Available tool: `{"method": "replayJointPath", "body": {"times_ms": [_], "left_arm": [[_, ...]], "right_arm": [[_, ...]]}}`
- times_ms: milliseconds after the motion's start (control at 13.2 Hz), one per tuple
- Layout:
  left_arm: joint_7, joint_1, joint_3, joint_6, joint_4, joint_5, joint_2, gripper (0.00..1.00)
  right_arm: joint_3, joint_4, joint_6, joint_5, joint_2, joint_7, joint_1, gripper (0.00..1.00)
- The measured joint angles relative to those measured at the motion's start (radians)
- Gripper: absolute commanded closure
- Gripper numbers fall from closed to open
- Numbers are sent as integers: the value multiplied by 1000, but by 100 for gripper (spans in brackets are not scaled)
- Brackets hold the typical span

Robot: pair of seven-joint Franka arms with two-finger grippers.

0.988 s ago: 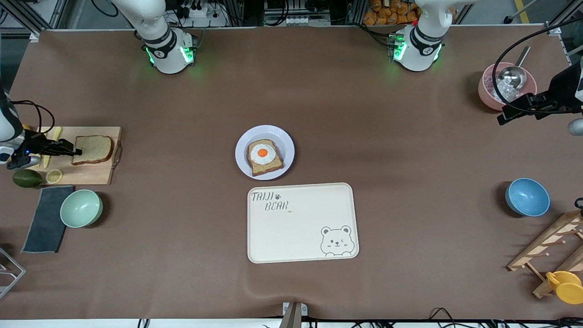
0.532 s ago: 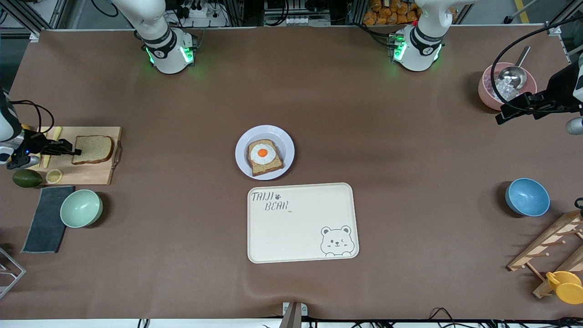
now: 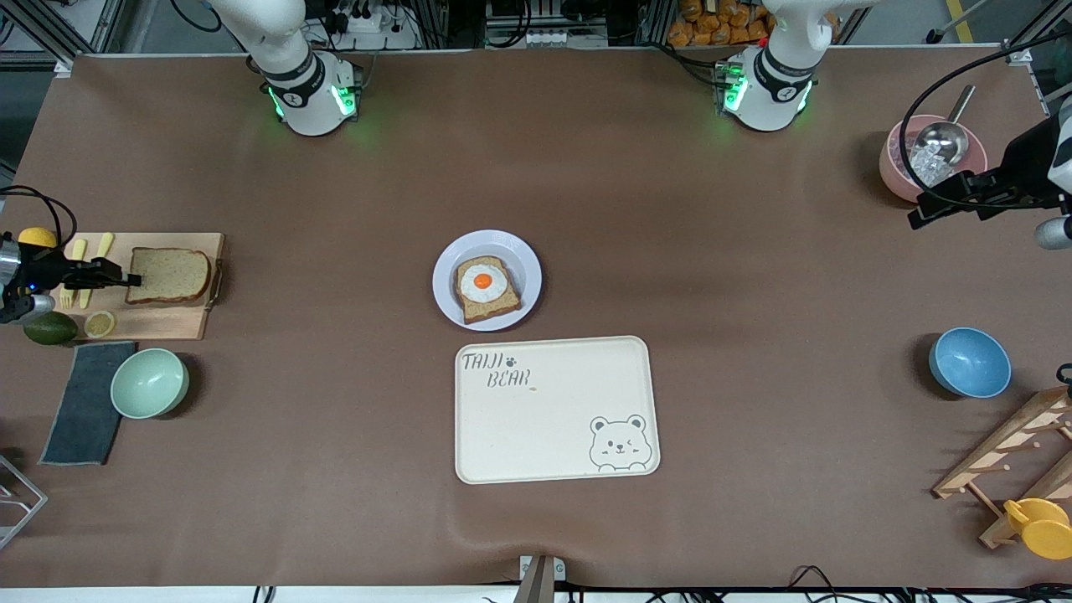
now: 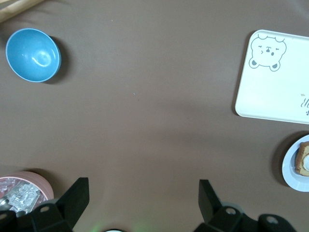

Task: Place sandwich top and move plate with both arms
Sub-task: 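Lift the bread with the right gripper while the left gripper approaches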

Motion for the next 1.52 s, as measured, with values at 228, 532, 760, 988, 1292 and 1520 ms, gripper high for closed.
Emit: {"method": "replayJointPath", "body": {"times_ms": [228, 532, 760, 988, 1292, 1520], "left_arm": [[0, -4, -7, 17, -13, -34, 38, 0], [0, -9, -48, 64, -27, -40, 94, 0], [-22, -16, -66, 121, -64, -74, 121, 0], [-77, -16, -98, 177, -99, -109, 148, 0], [-92, -17, -115, 299, -213, -191, 154, 0], [-92, -24, -123, 355, -289, -249, 155, 0]], "right_arm": [[2, 1, -58, 0, -17, 51, 37, 100], [9, 1, -106, 2, -52, 158, 132, 100], [12, 1, -137, 46, -75, 220, 219, 100], [14, -7, -158, 144, -82, 322, 316, 100], [15, -62, -114, 269, -83, 368, 421, 100], [15, -86, -91, 339, -88, 394, 486, 100]]}}
